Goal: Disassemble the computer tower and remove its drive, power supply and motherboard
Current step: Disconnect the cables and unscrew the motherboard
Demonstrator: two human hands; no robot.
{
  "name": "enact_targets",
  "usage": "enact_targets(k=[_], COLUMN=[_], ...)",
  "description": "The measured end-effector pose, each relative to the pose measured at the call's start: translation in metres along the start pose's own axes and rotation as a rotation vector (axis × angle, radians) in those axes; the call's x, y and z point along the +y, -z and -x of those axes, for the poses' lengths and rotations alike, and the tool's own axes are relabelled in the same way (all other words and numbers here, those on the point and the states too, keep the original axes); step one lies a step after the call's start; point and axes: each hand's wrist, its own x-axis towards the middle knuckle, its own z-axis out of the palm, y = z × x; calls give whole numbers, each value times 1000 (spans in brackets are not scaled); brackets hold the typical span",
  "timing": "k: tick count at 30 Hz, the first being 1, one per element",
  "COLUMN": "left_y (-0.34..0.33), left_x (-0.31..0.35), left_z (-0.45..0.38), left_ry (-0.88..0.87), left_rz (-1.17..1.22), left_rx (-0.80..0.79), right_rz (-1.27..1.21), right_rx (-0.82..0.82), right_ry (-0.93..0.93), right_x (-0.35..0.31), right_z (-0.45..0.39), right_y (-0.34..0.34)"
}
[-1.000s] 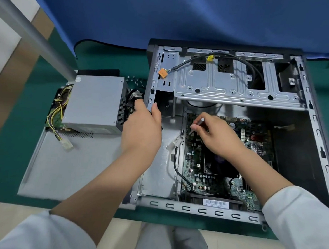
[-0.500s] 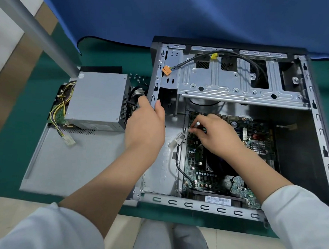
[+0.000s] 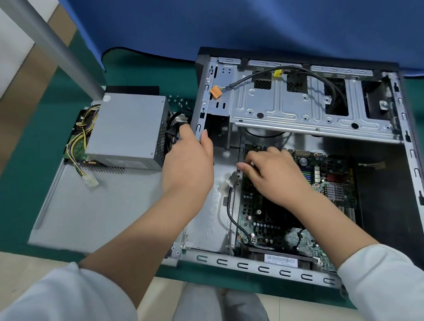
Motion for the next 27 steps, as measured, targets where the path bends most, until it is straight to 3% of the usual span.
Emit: enact_targets(k=[8,15,20,25,27], left_y=[1,2,3,3,3], left_x=[2,1,2,3,3], left_z=[1,0,1,1,2], left_ry=[9,2,-2,7,3], left_rz=[-4,9,11,12,12], left_rx=[-16,-34,-40,-50,-53], right_rz=[-142,170,-17,185,102], right_rx=[18,37,9,30,28], right_ry=[11,-1,26,-27,-24], right_x=[-3,-5,-5,-4,-4], right_z=[0,1,1,2,2], right_y=[3,1,2,4,2])
